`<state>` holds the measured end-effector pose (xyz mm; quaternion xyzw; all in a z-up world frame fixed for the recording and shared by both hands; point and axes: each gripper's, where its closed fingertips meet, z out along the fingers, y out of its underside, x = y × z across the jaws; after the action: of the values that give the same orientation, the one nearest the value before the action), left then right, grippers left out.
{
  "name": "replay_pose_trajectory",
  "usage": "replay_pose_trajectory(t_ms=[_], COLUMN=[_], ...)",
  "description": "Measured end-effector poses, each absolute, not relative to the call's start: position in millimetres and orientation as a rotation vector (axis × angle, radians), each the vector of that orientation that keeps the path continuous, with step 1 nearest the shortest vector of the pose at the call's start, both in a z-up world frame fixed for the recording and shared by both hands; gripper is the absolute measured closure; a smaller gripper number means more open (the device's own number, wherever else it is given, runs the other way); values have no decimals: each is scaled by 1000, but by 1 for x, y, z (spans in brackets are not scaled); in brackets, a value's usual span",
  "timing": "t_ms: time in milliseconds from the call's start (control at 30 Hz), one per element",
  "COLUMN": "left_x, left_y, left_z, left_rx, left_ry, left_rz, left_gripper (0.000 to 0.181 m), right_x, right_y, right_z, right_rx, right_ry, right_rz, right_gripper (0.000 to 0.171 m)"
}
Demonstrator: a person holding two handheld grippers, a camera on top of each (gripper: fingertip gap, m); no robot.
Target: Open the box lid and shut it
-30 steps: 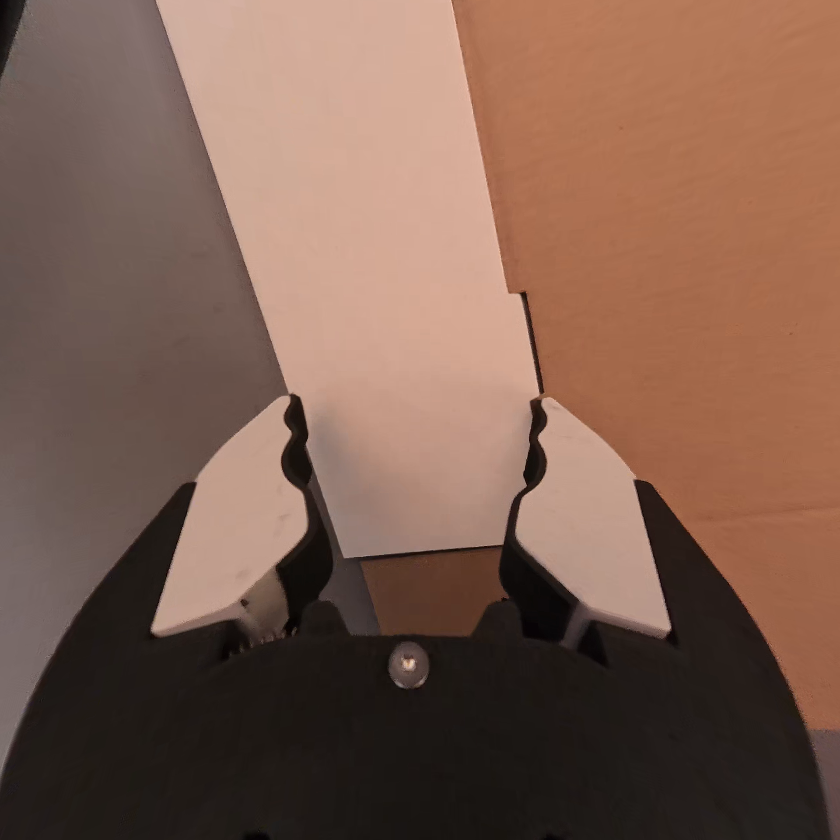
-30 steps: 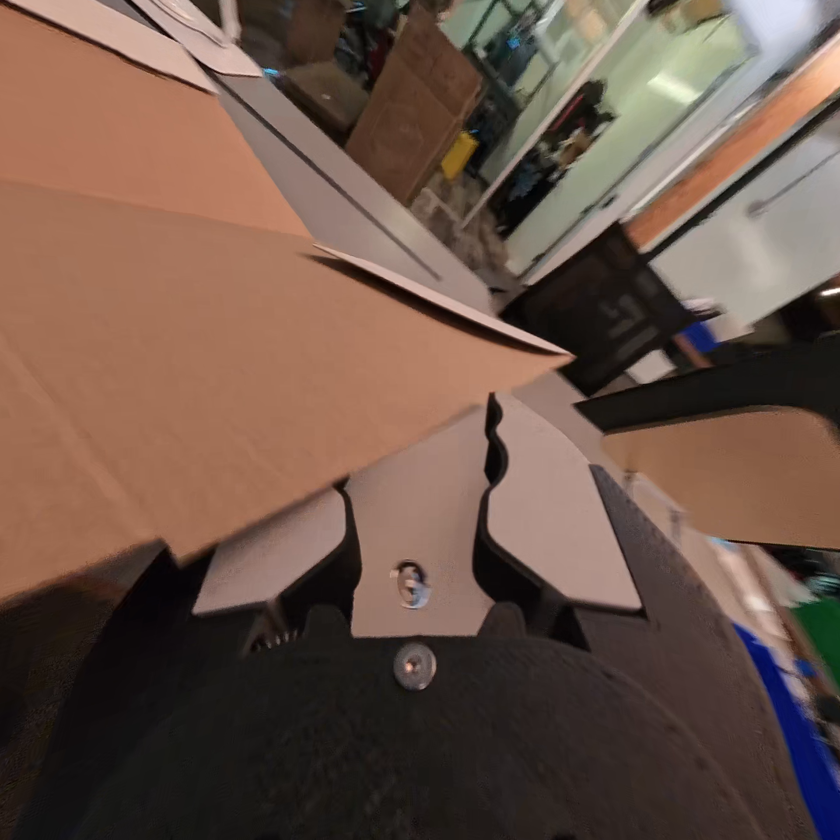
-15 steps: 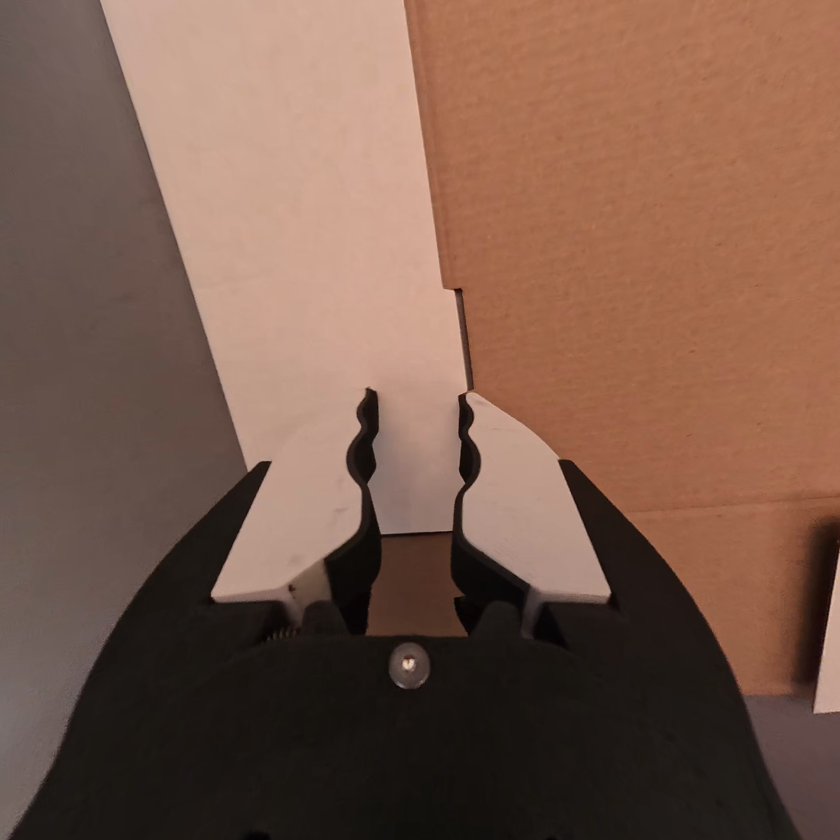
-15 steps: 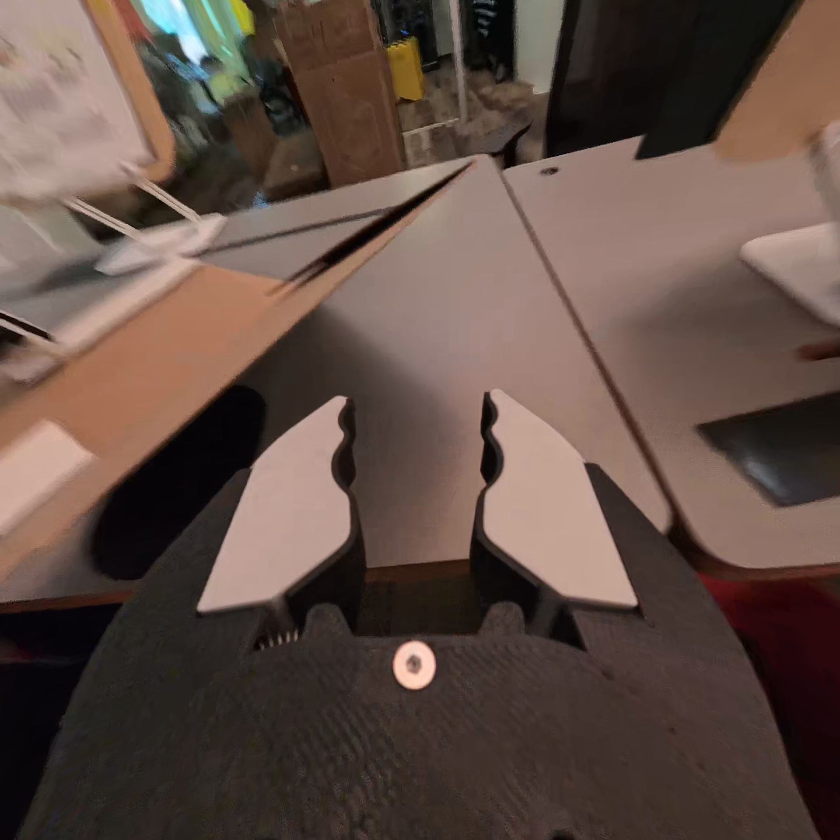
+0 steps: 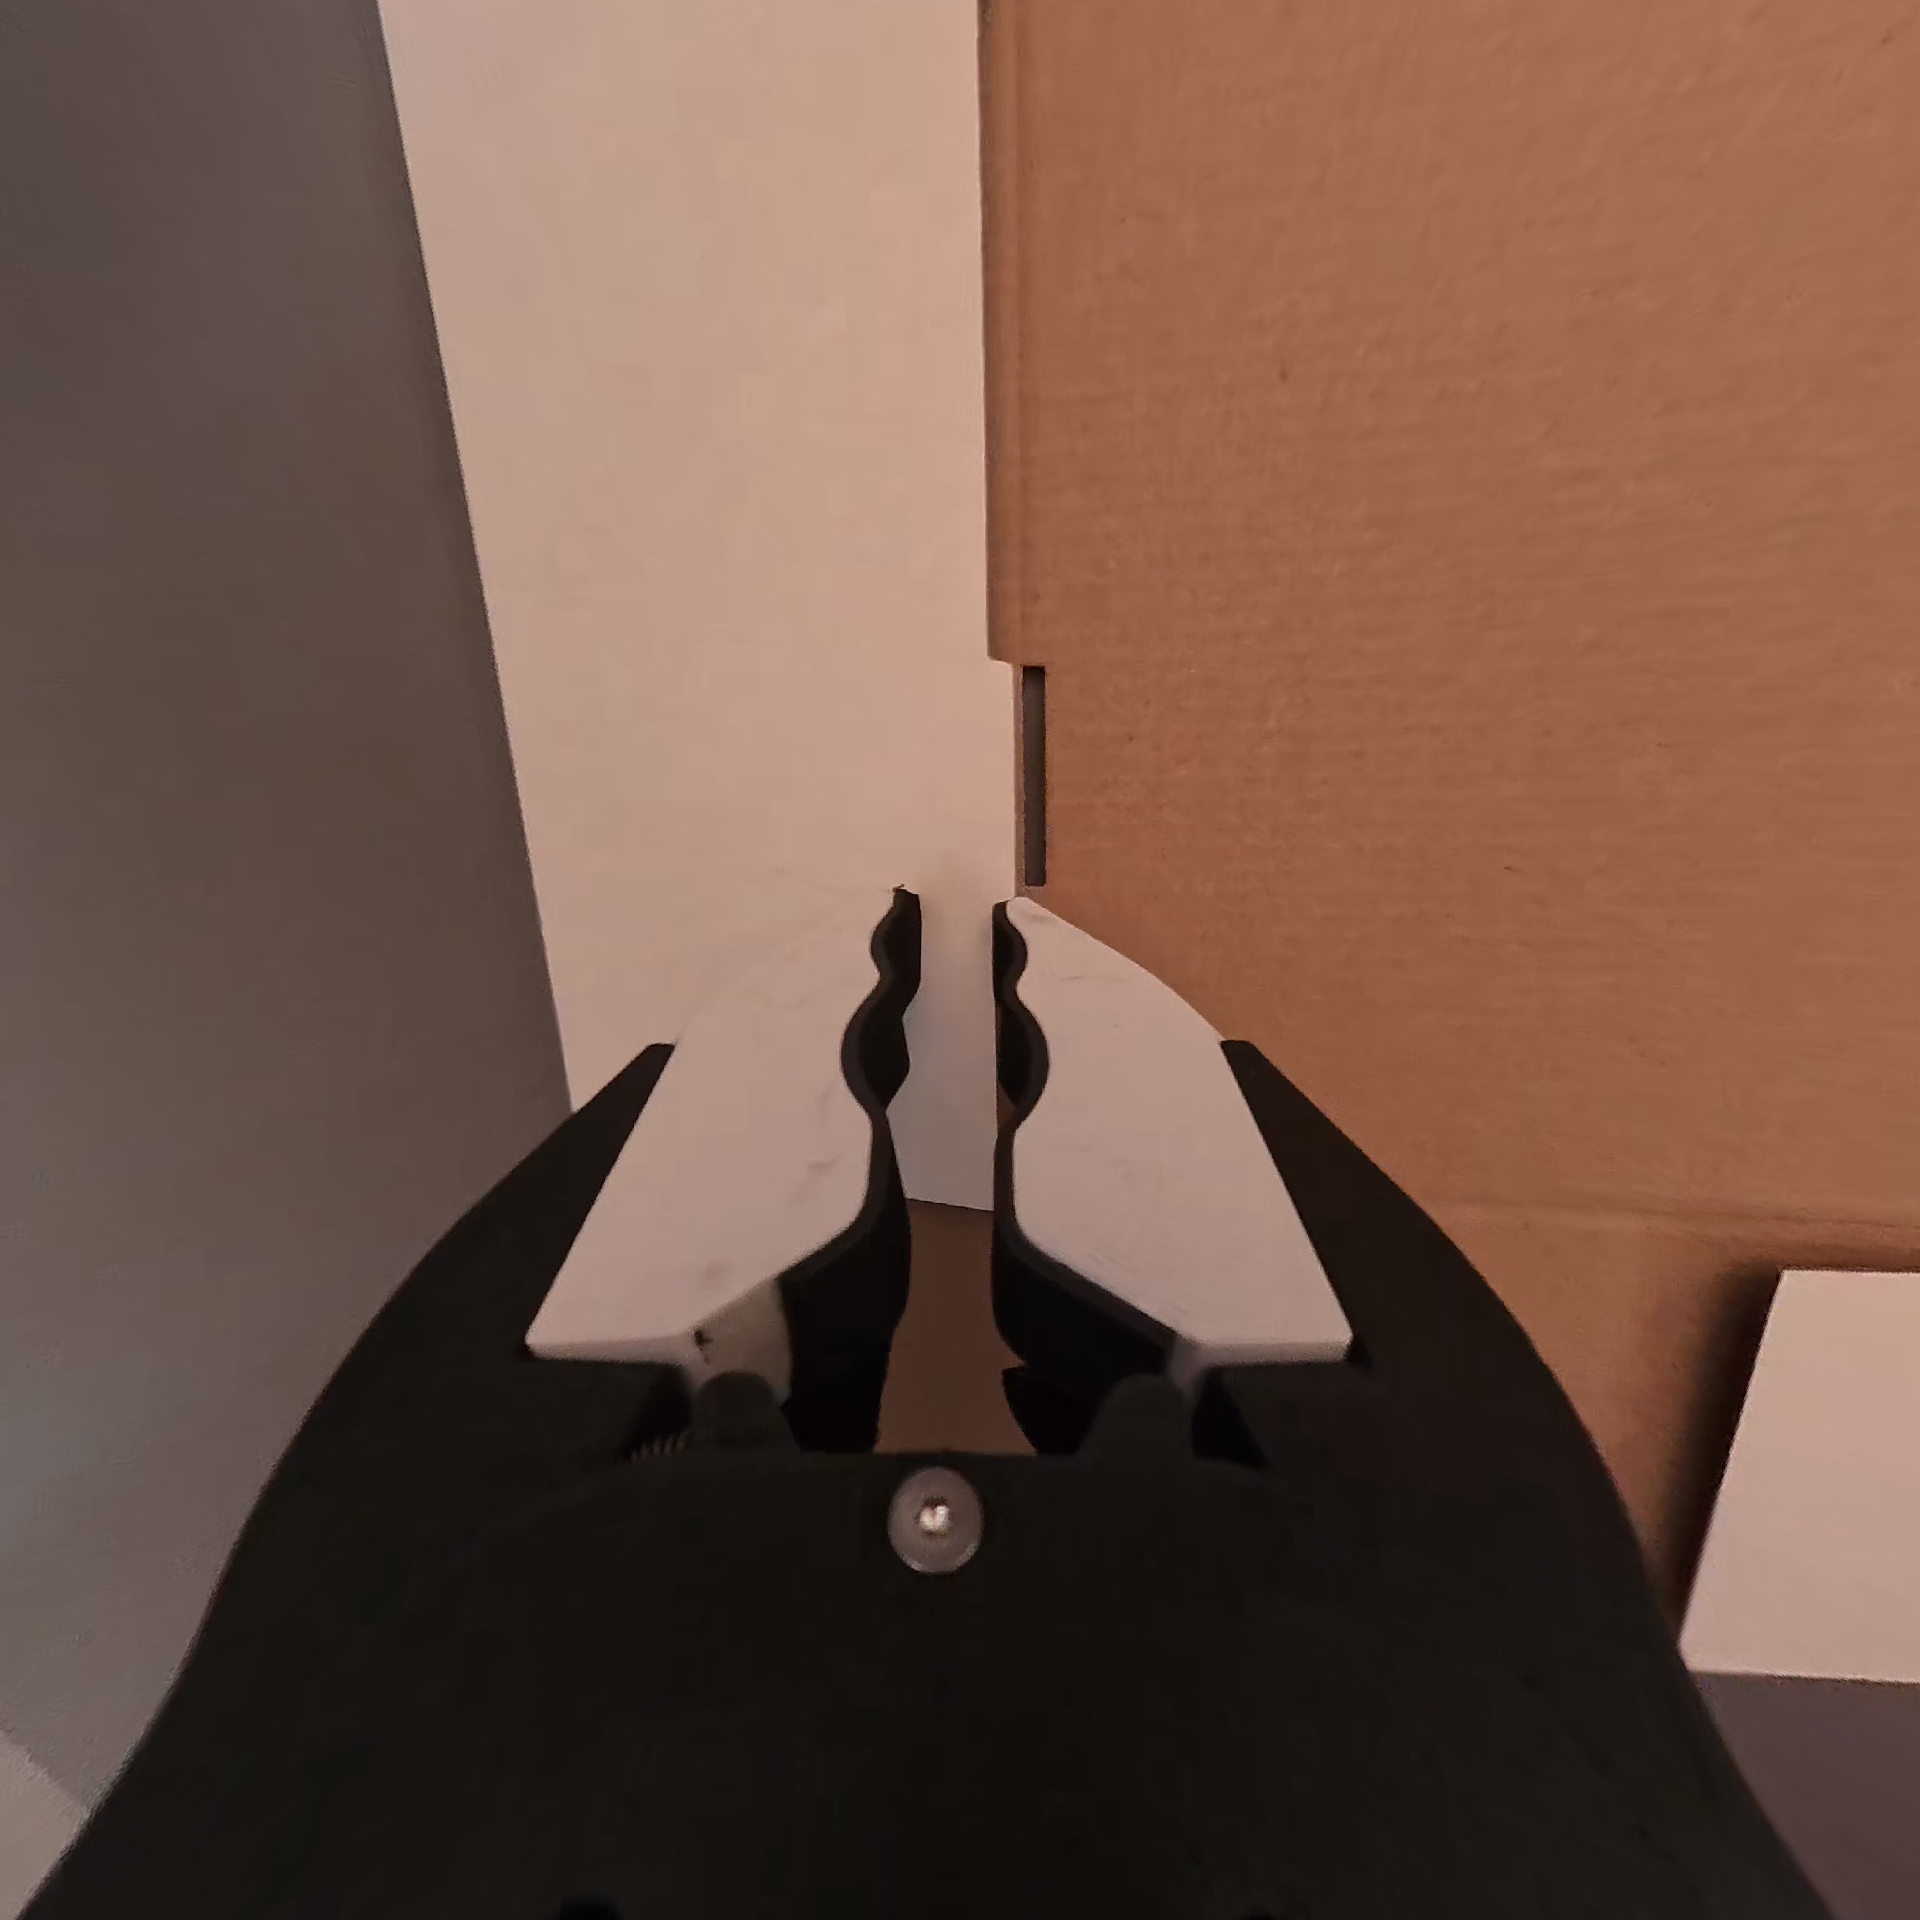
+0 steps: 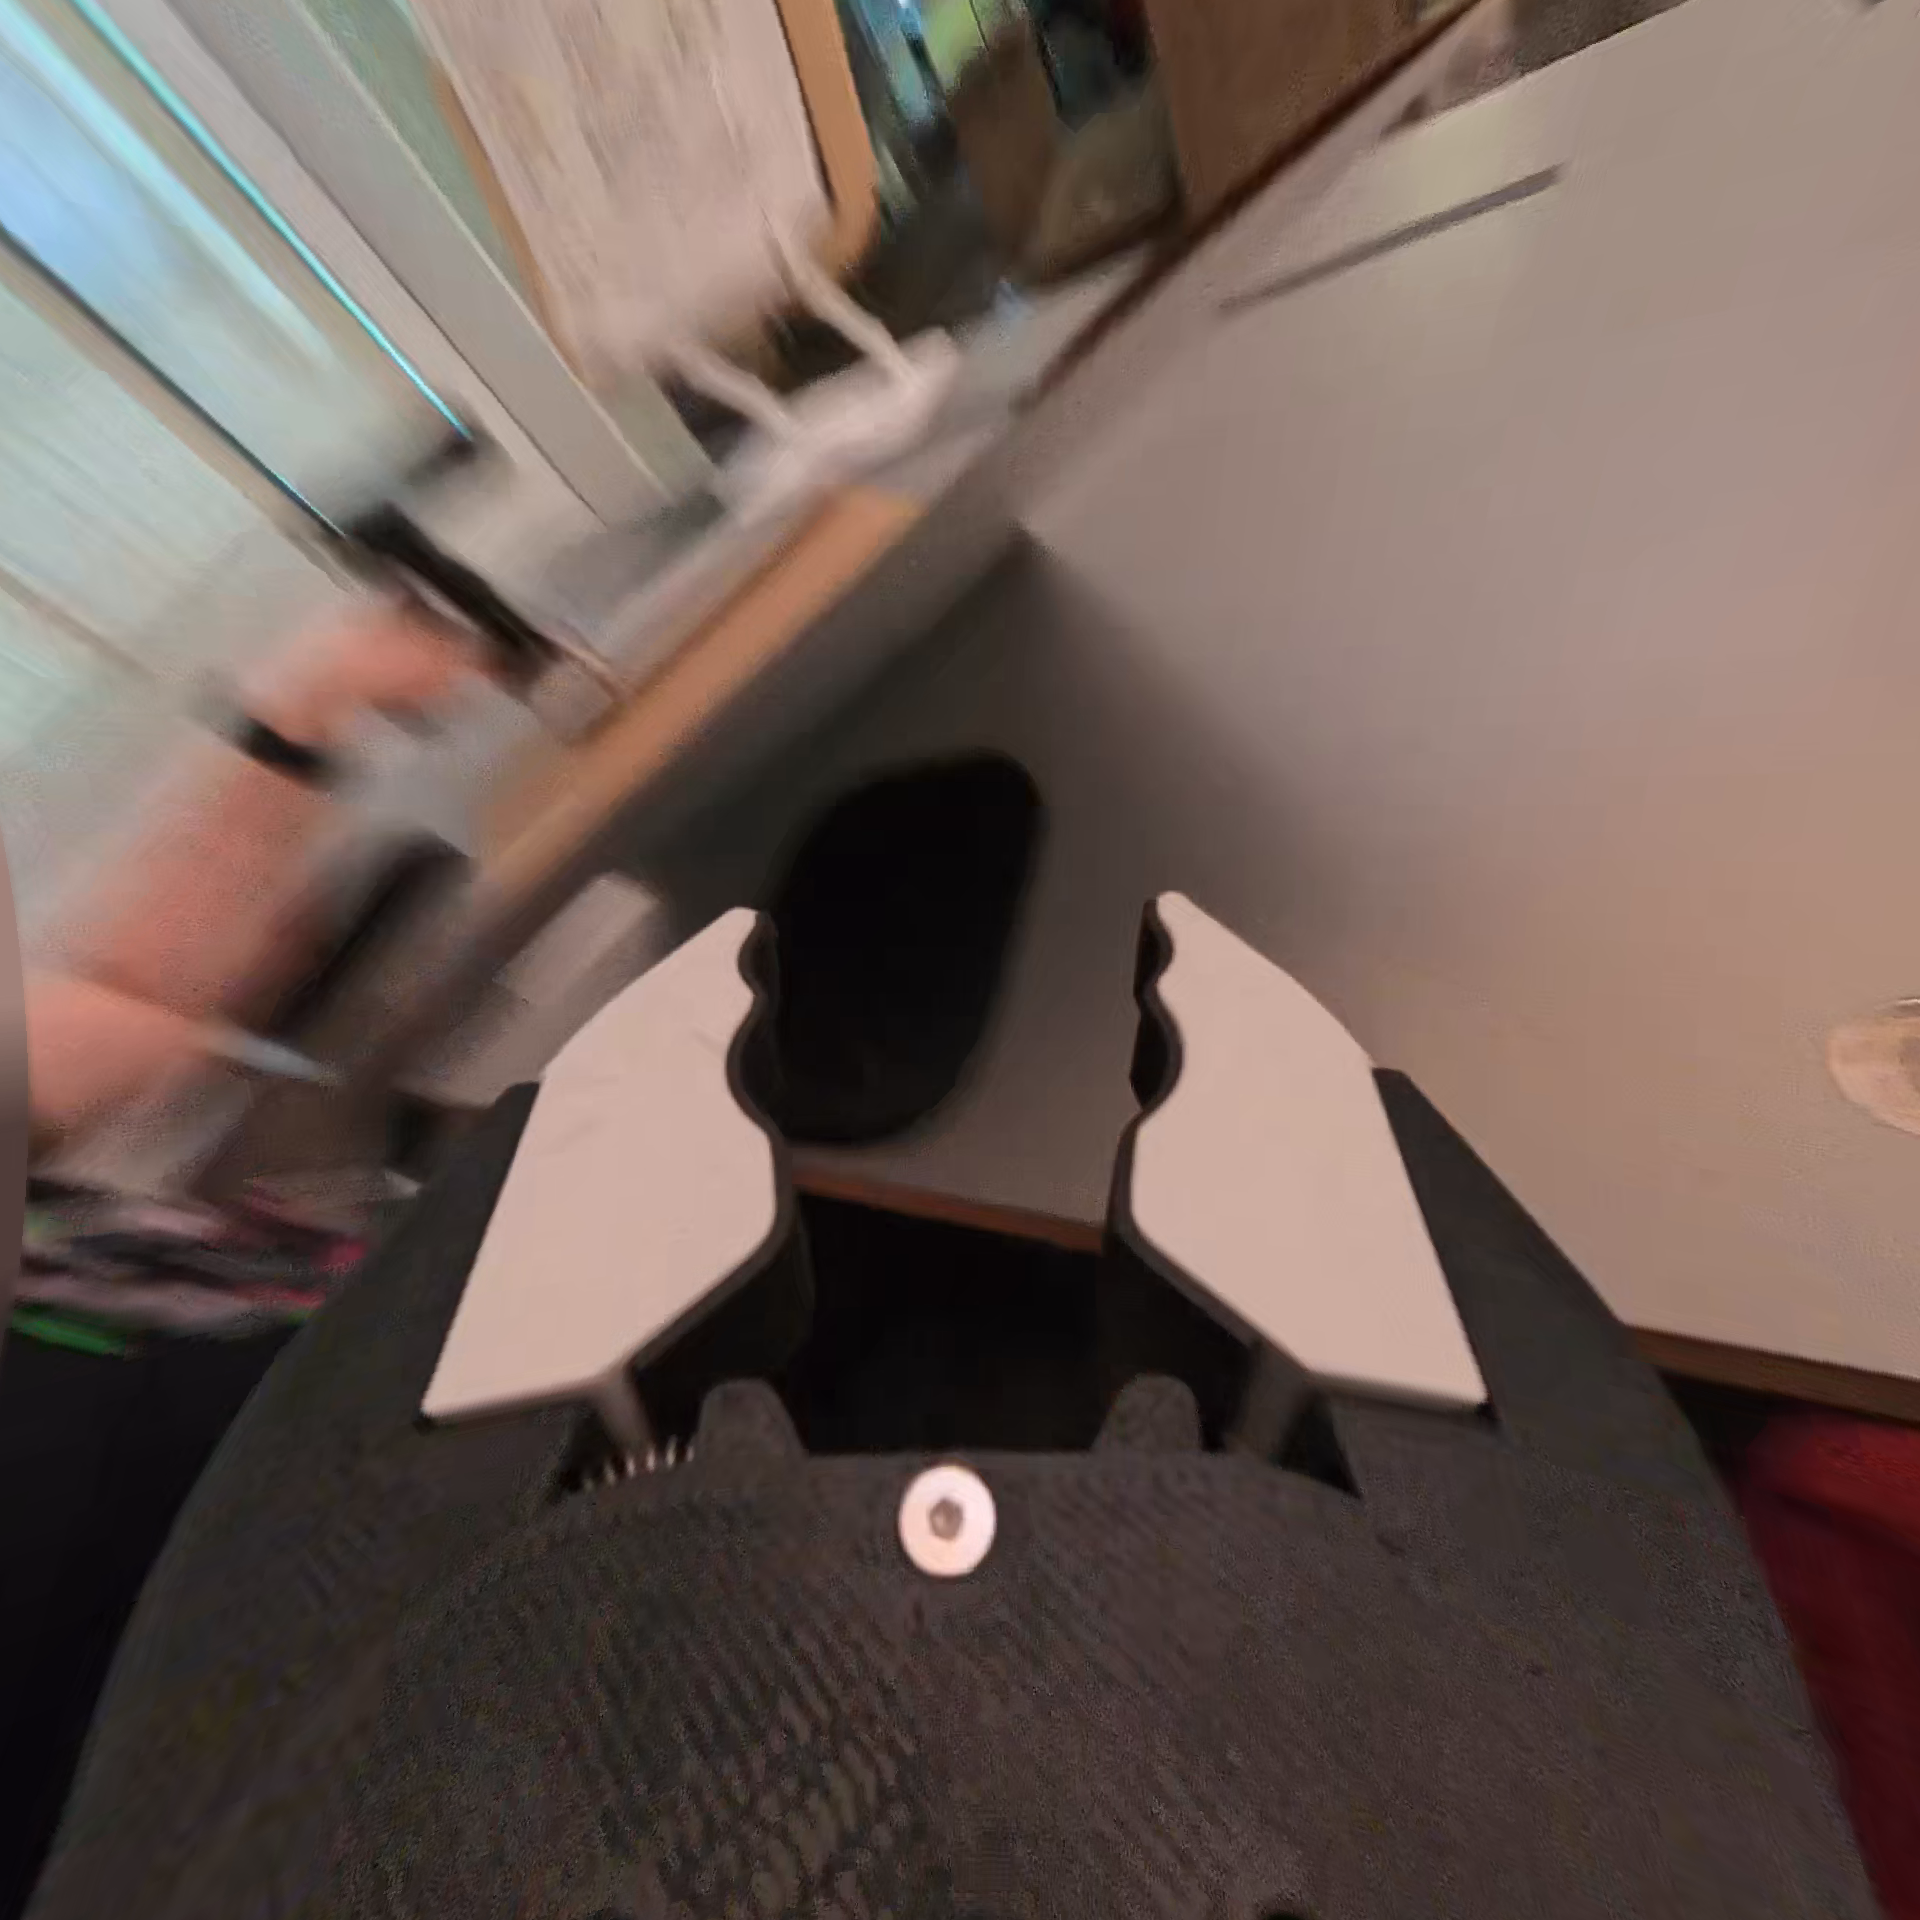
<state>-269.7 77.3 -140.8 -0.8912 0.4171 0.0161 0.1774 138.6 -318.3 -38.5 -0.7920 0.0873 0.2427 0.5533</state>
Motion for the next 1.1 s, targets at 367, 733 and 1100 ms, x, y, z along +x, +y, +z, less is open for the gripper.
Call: replay_pose_trajectory(t_ms=[367, 733, 1100], left_x=[-284, -322, -460], left_y=[101, 105, 121], left_z=[-101, -41, -80], left_rx=[-2448, -2544, -2702], left_ry=[1169, 1050, 643], left_rz=[229, -89, -324], left_gripper=[178, 180, 179], right_x=[100, 66, 129], right_y=[-275, -249, -156], right_z=[-34, -44, -30], right_rx=[-1942, -2200, -2376], right_ry=[412, 301, 207], right_rz=[1037, 1349, 1247], right_gripper=[106, 165, 165])
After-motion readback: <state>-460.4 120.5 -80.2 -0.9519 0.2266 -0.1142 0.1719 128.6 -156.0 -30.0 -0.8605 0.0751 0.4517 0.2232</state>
